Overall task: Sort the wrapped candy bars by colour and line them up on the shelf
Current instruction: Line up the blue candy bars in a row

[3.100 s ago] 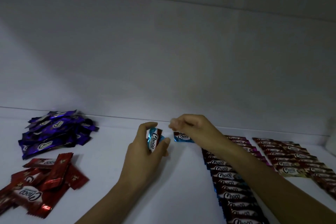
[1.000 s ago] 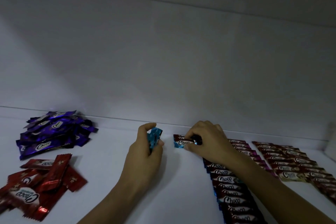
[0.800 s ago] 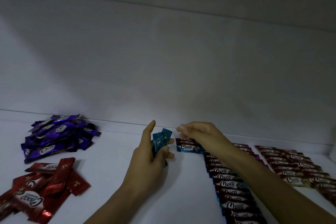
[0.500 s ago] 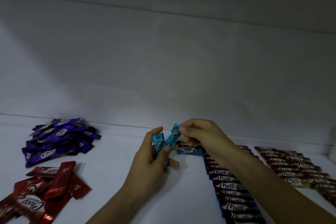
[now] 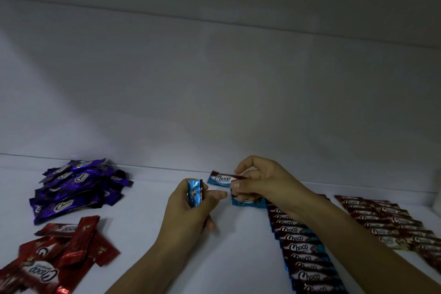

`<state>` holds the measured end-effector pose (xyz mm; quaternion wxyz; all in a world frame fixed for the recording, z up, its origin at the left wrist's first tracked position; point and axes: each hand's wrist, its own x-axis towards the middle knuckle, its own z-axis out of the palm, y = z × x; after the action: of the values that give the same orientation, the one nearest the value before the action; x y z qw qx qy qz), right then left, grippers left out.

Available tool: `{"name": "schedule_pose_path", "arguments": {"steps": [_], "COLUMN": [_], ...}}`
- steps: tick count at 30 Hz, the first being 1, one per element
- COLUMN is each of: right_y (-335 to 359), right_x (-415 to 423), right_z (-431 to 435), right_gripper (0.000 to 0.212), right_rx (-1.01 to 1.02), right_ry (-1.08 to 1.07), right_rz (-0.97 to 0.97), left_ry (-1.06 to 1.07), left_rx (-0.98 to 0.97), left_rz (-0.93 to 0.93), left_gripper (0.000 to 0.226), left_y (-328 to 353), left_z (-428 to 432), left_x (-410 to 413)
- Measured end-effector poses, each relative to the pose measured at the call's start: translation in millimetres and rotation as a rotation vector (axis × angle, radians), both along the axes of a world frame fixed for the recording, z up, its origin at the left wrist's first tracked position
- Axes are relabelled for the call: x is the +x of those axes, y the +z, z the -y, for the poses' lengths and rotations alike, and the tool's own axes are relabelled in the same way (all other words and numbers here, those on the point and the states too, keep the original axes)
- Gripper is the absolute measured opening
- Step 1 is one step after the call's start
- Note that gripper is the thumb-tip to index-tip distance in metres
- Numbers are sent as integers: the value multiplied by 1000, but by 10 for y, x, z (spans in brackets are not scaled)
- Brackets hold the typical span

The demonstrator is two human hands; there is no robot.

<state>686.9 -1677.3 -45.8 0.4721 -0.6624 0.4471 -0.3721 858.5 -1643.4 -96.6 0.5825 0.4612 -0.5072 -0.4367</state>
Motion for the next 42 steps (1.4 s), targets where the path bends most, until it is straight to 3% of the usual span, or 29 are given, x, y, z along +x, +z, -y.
{"name": "schedule_pose_path", "arguments": {"steps": [5,16,21,26,33,42], "right_y": [-30,6,-16,6,-134,-158], "right_x": [-17,-12,-12,-170,-192,-217], "right_z": [28,0,27,111,126,135], "right_gripper": [19,15,8,11,5,8], "right_rx": [-99,-169,-212,-208,-248,-323], "right_ry": [40,128,63,-144,-180,-232], "right_rz": [-185,-268,-383,-506,-875,-935], "left_ry": [56,131,121,142,65,6], "left_rx": [-77,-58,-89,-21,-7,-17], "left_rz": [-6,-46,-26,22,3,50], "left_gripper": [15,18,22,16,20,11], "left_y": [-64,-117,-117,-172,-120,-59], "left_z": [32,78,79,109,61,11], "left_x": [-14,23,6,2,-32,-49]}}
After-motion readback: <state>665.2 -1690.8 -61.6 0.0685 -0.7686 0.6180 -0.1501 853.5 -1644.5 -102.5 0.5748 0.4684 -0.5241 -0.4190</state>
